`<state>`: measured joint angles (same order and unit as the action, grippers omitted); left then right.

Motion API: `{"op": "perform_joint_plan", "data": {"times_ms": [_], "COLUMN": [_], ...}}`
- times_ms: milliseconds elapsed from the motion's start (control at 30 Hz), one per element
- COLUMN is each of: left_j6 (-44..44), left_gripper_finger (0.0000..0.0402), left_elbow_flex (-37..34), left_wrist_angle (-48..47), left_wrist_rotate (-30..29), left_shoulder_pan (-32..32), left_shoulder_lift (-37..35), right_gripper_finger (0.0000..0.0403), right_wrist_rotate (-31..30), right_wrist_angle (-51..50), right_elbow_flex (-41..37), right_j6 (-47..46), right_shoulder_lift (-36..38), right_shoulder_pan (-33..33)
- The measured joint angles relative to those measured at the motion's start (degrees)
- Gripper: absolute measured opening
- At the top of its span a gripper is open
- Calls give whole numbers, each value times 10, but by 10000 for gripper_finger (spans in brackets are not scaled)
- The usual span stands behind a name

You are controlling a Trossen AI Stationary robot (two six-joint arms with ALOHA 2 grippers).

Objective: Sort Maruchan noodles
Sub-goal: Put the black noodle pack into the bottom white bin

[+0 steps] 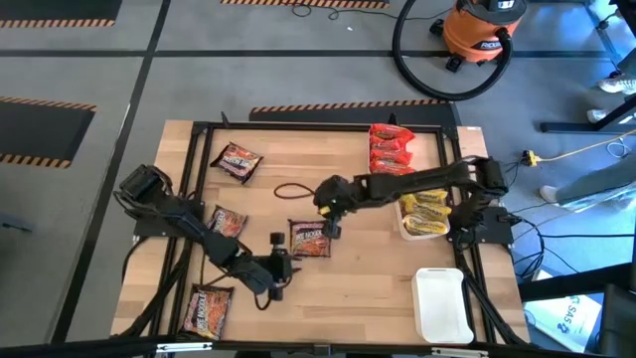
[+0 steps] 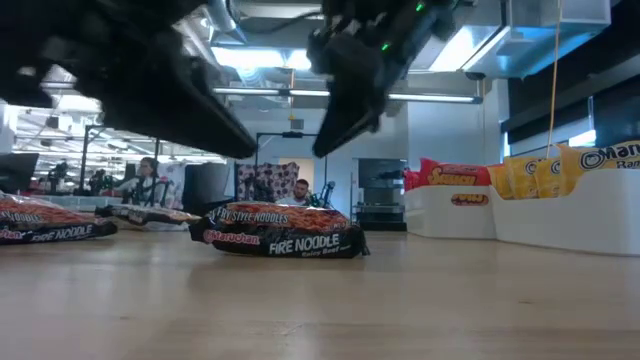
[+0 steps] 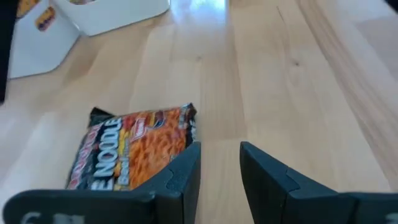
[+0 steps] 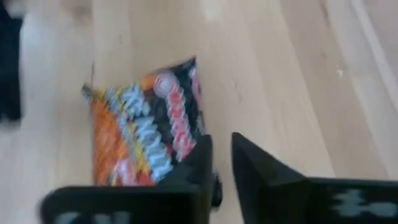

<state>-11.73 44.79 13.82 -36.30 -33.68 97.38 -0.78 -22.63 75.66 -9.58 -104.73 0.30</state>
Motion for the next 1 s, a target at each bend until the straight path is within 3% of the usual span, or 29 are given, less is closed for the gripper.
{"op": "perform_joint_plan", "data": {"times_ms": [267,467,633,1000], "left_j6": [-9,-17,-17,-23], "left_gripper_finger": [105,105,105,105], "left_elbow_flex": [-1,0,-1,-4], "left_wrist_angle": [17,25,23,23], "left_wrist_rotate": [35,45,45,58], "left_shoulder_pan": [42,48,49,55], "left_shoulder_lift": [63,88,88,88], "right_gripper_finger": [223,306,326,320], "right_wrist_rotate": [93,169,203,288], "right_wrist_angle": [51,58,76,127], "right_elbow_flex": [0,0,0,0], "right_j6": [0,-4,-5,-42], "right_shoulder_lift": [-51,-87,-105,-154], "right_shoulder_pan": [-43,-57,-61,-71]}}
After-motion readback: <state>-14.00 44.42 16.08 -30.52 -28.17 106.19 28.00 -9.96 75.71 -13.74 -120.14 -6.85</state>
